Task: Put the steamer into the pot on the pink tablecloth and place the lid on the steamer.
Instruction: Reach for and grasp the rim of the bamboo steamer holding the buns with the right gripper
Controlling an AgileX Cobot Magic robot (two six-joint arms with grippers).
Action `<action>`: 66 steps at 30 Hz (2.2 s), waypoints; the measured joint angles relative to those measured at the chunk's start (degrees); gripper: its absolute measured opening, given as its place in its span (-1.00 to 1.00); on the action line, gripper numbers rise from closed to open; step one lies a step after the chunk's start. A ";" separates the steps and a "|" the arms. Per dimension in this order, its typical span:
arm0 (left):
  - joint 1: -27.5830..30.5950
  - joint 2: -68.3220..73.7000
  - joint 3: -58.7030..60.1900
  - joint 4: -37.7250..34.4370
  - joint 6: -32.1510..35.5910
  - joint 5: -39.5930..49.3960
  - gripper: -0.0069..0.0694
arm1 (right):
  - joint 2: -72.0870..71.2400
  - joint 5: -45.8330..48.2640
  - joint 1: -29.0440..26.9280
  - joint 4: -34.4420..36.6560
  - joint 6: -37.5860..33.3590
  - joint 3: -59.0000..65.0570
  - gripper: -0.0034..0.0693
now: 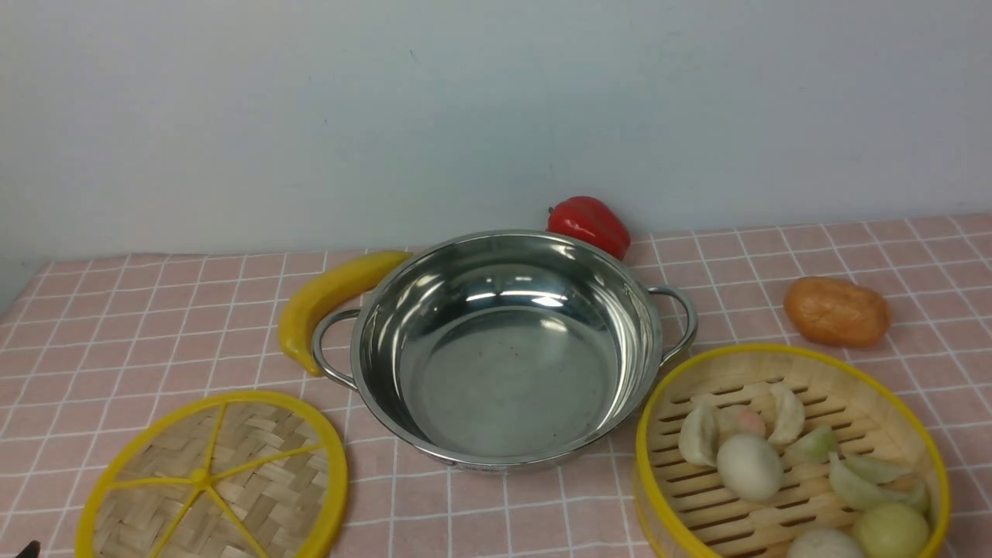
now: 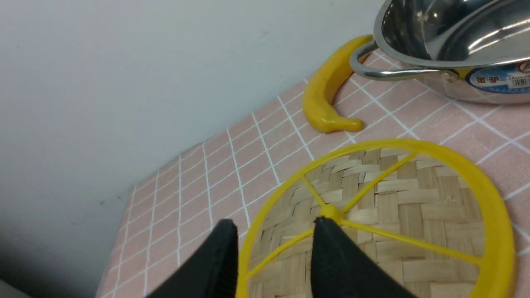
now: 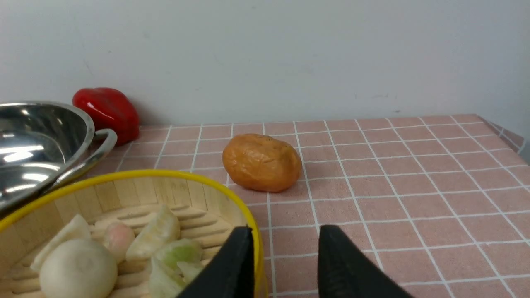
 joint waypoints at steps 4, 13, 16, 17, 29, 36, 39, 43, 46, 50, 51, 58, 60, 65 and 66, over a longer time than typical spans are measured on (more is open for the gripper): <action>0.00 0.00 0.00 -0.78 -1.22 -4.18 -0.18 | 0.00 -2.25 0.00 9.02 3.57 0.00 -0.25; 0.00 0.00 0.00 -10.40 -9.50 -19.39 -0.18 | 0.00 -7.21 0.00 33.67 8.70 0.00 -0.25; 0.00 0.00 0.00 -11.22 -10.61 -25.68 -0.18 | 0.00 -11.43 0.00 39.58 8.76 0.00 -0.25; 0.00 0.00 0.00 -11.33 -10.77 -28.18 -0.18 | 0.00 -13.02 0.00 41.18 8.76 0.00 -0.25; 0.00 0.00 0.00 -11.51 -11.74 -53.64 -0.18 | 0.00 -17.90 0.00 53.52 10.75 0.00 -0.25; 0.00 0.00 0.00 -11.51 -15.64 -66.86 -0.18 | 0.06 -19.98 0.00 57.78 12.97 -5.70 -0.25; 0.00 -0.06 -1.18 -11.58 -19.44 -69.99 -0.18 | -0.04 -25.32 0.00 52.07 13.03 -13.73 -0.25; 0.00 -0.12 -6.81 -11.58 -20.92 -67.27 -0.18 | 0.31 -29.63 0.00 41.73 13.03 -21.28 -0.25; 0.00 -0.19 -13.22 -11.64 -21.02 -59.77 -0.18 | 2.16 -31.75 0.00 28.80 13.03 -27.75 -0.25; 0.00 2.17 -26.60 -11.75 -20.97 -41.33 -0.18 | 8.25 -27.26 0.00 7.23 13.15 -39.81 -0.25; 0.00 3.68 -29.70 -11.75 -20.91 -37.11 -0.18 | 10.13 -24.54 0.00 3.47 13.41 -42.43 -0.25; 0.00 14.37 -41.19 -11.63 -16.48 -8.78 -0.18 | 25.49 5.89 0.00 -5.11 14.38 -56.83 -0.25; 0.00 16.56 -41.97 -11.58 -16.30 -3.95 -0.18 | 27.76 12.09 0.00 -5.48 14.38 -58.33 -0.25; 0.00 27.02 -43.15 -11.76 -19.78 16.70 -0.18 | 40.33 35.90 0.00 -3.54 7.82 -60.05 -0.25; 0.00 29.27 -43.15 -11.76 -21.03 19.95 -0.18 | 42.86 40.31 0.00 -2.30 5.27 -60.05 -0.25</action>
